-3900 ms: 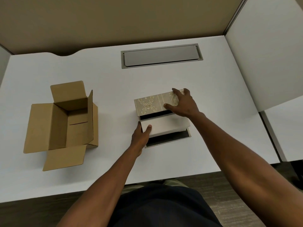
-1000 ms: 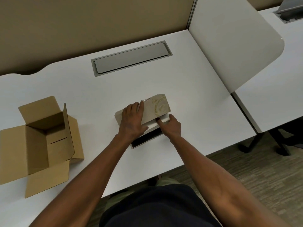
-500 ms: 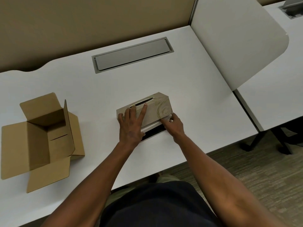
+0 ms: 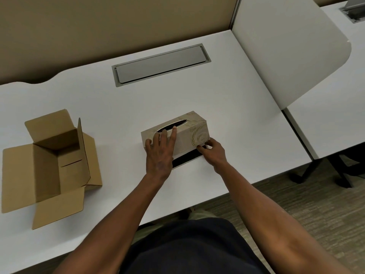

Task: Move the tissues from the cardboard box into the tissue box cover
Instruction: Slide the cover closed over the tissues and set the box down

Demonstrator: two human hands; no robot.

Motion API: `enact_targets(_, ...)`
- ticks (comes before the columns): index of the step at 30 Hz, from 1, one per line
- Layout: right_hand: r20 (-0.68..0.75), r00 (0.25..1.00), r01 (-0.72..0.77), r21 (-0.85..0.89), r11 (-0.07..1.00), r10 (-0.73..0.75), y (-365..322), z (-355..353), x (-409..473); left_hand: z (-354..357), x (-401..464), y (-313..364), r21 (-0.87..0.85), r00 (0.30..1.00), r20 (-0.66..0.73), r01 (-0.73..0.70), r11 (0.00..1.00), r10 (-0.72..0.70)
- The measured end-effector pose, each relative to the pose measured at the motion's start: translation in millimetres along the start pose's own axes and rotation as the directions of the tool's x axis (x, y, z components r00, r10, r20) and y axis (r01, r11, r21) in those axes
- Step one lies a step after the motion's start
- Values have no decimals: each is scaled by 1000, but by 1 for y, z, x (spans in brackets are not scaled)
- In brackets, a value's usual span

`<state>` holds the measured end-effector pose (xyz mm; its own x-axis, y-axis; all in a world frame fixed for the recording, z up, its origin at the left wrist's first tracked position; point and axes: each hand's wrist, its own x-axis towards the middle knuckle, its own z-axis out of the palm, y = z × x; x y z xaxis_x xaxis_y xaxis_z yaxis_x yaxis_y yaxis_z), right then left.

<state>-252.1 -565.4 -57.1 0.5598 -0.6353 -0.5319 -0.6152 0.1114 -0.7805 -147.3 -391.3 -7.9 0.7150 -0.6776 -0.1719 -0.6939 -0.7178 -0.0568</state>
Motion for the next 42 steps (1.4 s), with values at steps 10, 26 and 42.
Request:
enact_targets(10, 128, 987, -133, 312, 941, 97, -5, -31, 7, 11, -12, 3, -14, 1000, 6, -16, 1000, 16)
enact_targets(26, 119, 993, -15, 44, 999, 9, -13, -25, 10, 39, -34, 10, -178, 993, -107, -75, 981, 57)
enact_targets(42, 123, 990, 77, -80, 994, -67, 1, -29, 17, 38, -39, 7, -845, 720, 327, 513, 152, -612)
